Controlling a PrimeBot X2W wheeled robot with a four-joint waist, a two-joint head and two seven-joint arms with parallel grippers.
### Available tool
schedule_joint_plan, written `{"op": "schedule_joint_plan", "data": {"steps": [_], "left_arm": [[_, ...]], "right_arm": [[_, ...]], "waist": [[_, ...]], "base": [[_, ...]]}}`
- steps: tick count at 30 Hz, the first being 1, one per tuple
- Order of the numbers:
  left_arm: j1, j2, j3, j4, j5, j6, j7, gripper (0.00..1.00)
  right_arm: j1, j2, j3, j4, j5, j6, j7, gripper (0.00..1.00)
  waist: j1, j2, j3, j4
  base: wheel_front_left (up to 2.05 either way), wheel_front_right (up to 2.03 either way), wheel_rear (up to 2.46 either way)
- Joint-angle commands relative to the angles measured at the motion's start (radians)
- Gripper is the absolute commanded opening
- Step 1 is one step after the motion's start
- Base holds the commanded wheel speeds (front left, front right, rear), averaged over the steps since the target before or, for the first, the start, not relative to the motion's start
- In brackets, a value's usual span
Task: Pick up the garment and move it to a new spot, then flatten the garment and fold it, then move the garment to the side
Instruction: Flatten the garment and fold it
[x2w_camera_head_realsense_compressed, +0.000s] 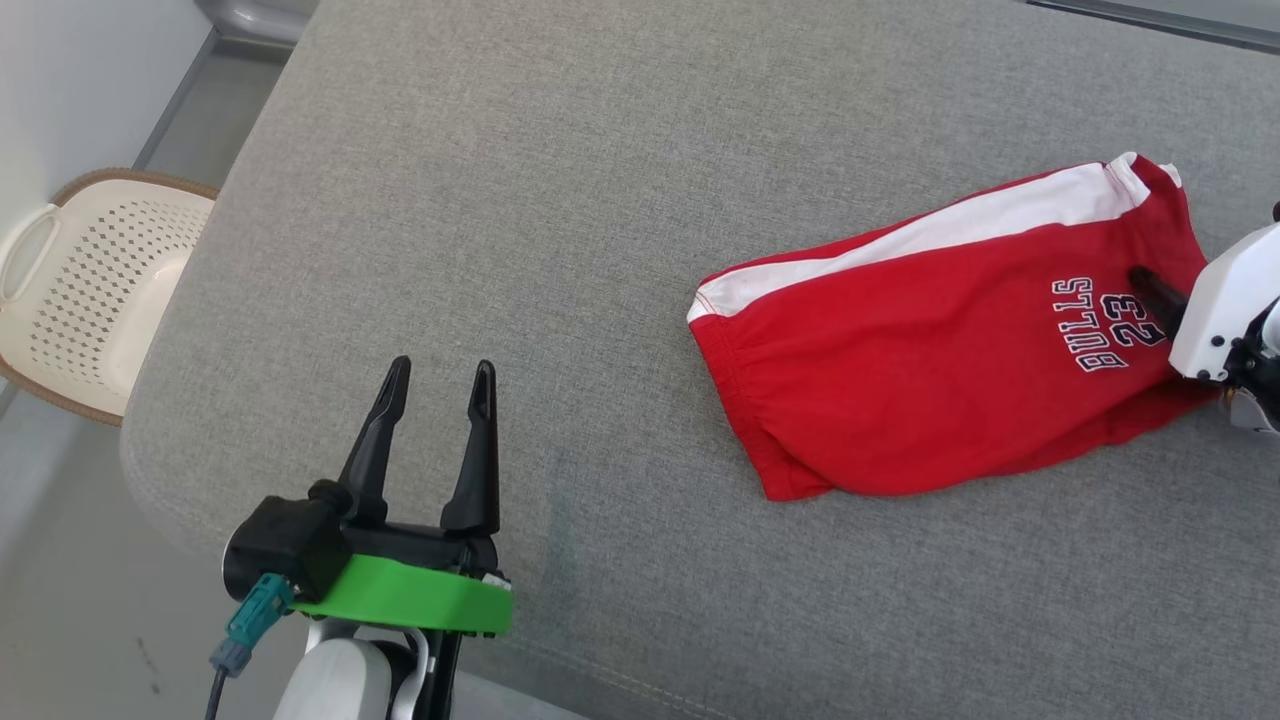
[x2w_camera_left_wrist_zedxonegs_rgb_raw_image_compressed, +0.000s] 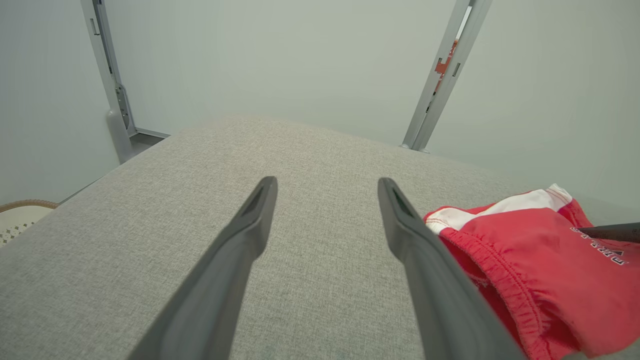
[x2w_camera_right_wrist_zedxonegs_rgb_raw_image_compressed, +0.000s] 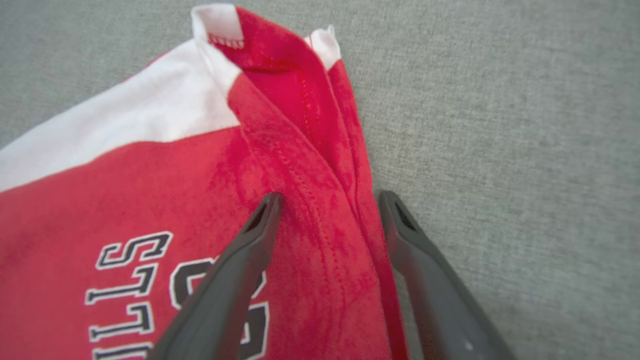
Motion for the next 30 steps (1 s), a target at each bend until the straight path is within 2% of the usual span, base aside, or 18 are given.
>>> {"op": "schedule_joint_plan", "data": {"steps": [1,2,3,8,14,21,30], "left_arm": [[0.013,0.000,0.000,0.000,-0.003,0.002,-0.002,1.00],[0.013,0.000,0.001,0.001,-0.004,0.002,-0.002,1.00],[0.014,0.000,0.002,0.002,-0.005,0.003,-0.002,1.00],[0.009,0.000,0.012,0.010,-0.007,0.001,-0.002,1.00],[-0.011,0.000,0.022,0.017,0.006,-0.008,-0.002,1.00],[-0.030,0.000,0.026,0.023,0.022,-0.016,-0.002,1.00],[-0.045,0.000,0.000,0.049,0.028,-0.024,-0.002,1.00]], "right_arm": [[0.041,0.040,0.028,0.019,-0.008,0.002,0.029,0.87],[0.047,0.045,0.033,0.015,-0.008,0.004,0.033,0.40],[0.053,0.049,0.039,0.006,-0.009,0.004,0.033,0.02],[0.062,0.031,0.055,-0.035,-0.016,0.001,0.000,0.00],[0.057,-0.026,0.038,-0.095,-0.007,-0.001,-0.074,0.00],[0.107,-0.080,-0.056,-0.120,-0.030,-0.001,-0.154,0.00],[0.163,-0.074,-0.203,-0.138,-0.169,-0.001,-0.162,0.00]], "waist": [[0.0000,0.0000,0.001,0.003],[0.0000,0.0000,0.000,0.003],[0.0000,0.0000,0.000,0.002],[0.0000,0.0000,-0.007,-0.016],[0.0000,0.0000,-0.014,-0.067],[0.0000,0.0000,-0.042,-0.141],[0.0000,0.0000,-0.070,-0.209]], "base": [[0.00,0.00,0.00],[0.00,0.00,0.00],[0.00,0.00,0.00],[0.00,0.00,0.00],[0.00,0.00,0.00],[0.00,0.00,0.00],[0.00,0.00,0.00]]}}
